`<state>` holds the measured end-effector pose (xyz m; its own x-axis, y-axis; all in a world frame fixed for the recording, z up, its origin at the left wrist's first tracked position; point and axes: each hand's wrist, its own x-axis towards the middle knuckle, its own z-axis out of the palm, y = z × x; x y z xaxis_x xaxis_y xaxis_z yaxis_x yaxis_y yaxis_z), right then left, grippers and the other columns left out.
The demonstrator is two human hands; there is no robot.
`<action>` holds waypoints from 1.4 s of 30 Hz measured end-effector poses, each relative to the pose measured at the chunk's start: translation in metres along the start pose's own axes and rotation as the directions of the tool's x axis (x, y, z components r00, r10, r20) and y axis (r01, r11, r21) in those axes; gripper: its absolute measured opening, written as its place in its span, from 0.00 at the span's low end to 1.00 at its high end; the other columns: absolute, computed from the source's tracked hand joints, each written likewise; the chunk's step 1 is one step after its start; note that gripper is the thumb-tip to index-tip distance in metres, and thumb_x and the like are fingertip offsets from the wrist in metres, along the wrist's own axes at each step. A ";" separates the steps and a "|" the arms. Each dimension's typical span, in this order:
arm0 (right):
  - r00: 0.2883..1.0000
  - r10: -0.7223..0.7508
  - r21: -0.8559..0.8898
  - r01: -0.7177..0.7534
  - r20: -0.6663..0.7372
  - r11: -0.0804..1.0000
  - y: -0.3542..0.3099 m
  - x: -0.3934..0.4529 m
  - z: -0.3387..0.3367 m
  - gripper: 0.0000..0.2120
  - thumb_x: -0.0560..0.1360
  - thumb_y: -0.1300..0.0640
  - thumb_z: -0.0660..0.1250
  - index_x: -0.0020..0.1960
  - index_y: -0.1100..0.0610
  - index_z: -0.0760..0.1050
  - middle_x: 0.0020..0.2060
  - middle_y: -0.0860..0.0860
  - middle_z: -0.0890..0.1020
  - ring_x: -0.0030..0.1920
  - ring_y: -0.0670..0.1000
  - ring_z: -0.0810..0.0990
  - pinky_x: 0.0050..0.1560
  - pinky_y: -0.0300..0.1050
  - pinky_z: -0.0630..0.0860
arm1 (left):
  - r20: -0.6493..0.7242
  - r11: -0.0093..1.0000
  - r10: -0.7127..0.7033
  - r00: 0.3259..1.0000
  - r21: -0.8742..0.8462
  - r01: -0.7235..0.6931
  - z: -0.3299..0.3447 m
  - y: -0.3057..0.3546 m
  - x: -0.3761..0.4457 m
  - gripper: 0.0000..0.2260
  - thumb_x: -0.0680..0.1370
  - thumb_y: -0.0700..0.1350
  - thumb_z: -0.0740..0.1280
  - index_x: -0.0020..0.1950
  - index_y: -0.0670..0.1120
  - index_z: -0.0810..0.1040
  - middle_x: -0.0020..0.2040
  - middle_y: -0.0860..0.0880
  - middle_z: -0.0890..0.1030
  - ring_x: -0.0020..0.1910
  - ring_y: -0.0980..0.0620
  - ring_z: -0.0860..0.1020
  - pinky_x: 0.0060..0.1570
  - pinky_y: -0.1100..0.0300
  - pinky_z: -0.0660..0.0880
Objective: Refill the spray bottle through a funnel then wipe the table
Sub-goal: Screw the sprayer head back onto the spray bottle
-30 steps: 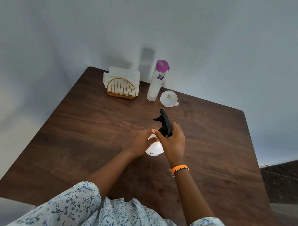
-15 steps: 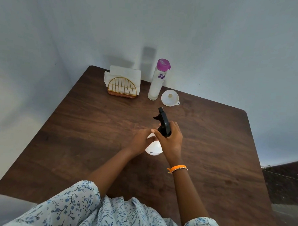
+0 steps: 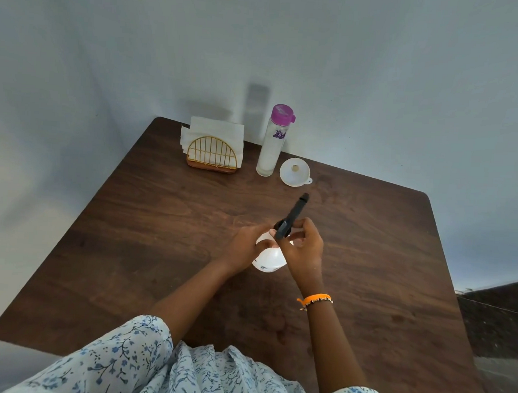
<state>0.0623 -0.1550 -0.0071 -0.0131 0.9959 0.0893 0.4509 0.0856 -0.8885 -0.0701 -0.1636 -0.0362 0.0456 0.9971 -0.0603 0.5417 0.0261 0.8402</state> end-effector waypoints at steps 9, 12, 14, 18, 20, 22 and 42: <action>0.983 0.038 -0.089 -0.055 -0.178 0.995 -0.008 -0.003 0.020 0.17 0.64 0.53 0.75 0.40 0.46 0.65 0.38 0.43 0.76 0.38 0.44 0.76 0.49 0.56 0.76 | 0.000 0.998 0.048 0.999 -0.045 -0.048 0.000 -0.002 -0.001 0.12 0.77 0.41 0.63 0.60 0.45 0.77 0.57 0.45 0.81 0.56 0.49 0.78 0.55 0.53 0.75; 0.991 -0.035 -0.158 0.014 -0.131 0.987 -0.008 -0.004 0.021 0.19 0.65 0.53 0.76 0.46 0.43 0.66 0.42 0.40 0.74 0.42 0.45 0.77 0.54 0.60 0.75 | 0.008 0.999 0.034 0.999 -0.040 -0.033 0.001 -0.003 -0.001 0.12 0.77 0.42 0.63 0.61 0.45 0.77 0.58 0.46 0.81 0.57 0.48 0.78 0.56 0.52 0.75; 0.993 -0.072 -0.185 0.055 -0.088 0.981 -0.007 -0.003 0.016 0.16 0.65 0.51 0.76 0.44 0.44 0.69 0.41 0.40 0.72 0.42 0.47 0.76 0.52 0.61 0.75 | 0.021 0.999 0.018 1.000 -0.032 -0.017 0.001 -0.003 0.000 0.12 0.77 0.43 0.64 0.61 0.46 0.76 0.59 0.46 0.80 0.58 0.48 0.77 0.58 0.52 0.74; 0.987 -0.130 -0.260 0.151 0.097 0.954 -0.001 0.004 -0.002 0.14 0.67 0.57 0.75 0.44 0.47 0.71 0.41 0.40 0.71 0.41 0.47 0.75 0.54 0.62 0.74 | 0.026 0.999 -0.044 0.999 0.005 0.044 0.001 -0.002 0.002 0.17 0.78 0.44 0.63 0.67 0.47 0.71 0.65 0.45 0.76 0.63 0.46 0.74 0.61 0.54 0.69; 0.970 -0.176 -0.262 0.216 0.167 0.941 0.002 0.004 -0.007 0.11 0.69 0.61 0.73 0.47 0.51 0.74 0.42 0.39 0.69 0.43 0.50 0.75 0.55 0.64 0.73 | 0.030 0.998 -0.062 0.998 0.006 0.062 0.001 -0.003 0.003 0.18 0.78 0.46 0.63 0.68 0.47 0.70 0.66 0.45 0.75 0.63 0.45 0.73 0.61 0.55 0.68; 0.963 -0.194 -0.251 0.237 0.185 0.938 0.003 0.004 -0.010 0.10 0.70 0.62 0.71 0.50 0.56 0.76 0.44 0.40 0.69 0.44 0.51 0.75 0.54 0.63 0.73 | 0.035 0.997 -0.076 0.997 0.007 0.075 0.002 -0.002 0.003 0.18 0.77 0.47 0.63 0.67 0.47 0.70 0.66 0.45 0.75 0.63 0.45 0.73 0.60 0.56 0.69; 0.994 -0.096 -0.284 0.105 0.047 0.953 0.003 -0.005 0.001 0.13 0.74 0.55 0.68 0.57 0.54 0.73 0.49 0.49 0.82 0.47 0.48 0.77 0.60 0.63 0.69 | -0.027 0.999 -0.017 0.999 -0.028 0.016 0.002 0.001 -0.001 0.16 0.77 0.44 0.64 0.65 0.45 0.73 0.63 0.45 0.77 0.61 0.47 0.74 0.55 0.64 0.65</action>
<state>0.0631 -0.1598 -0.0109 -0.0981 0.9834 0.1527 0.6815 0.1782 -0.7098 -0.0678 -0.1644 -0.0364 0.0135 0.9981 -0.0599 0.5186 0.0442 0.8539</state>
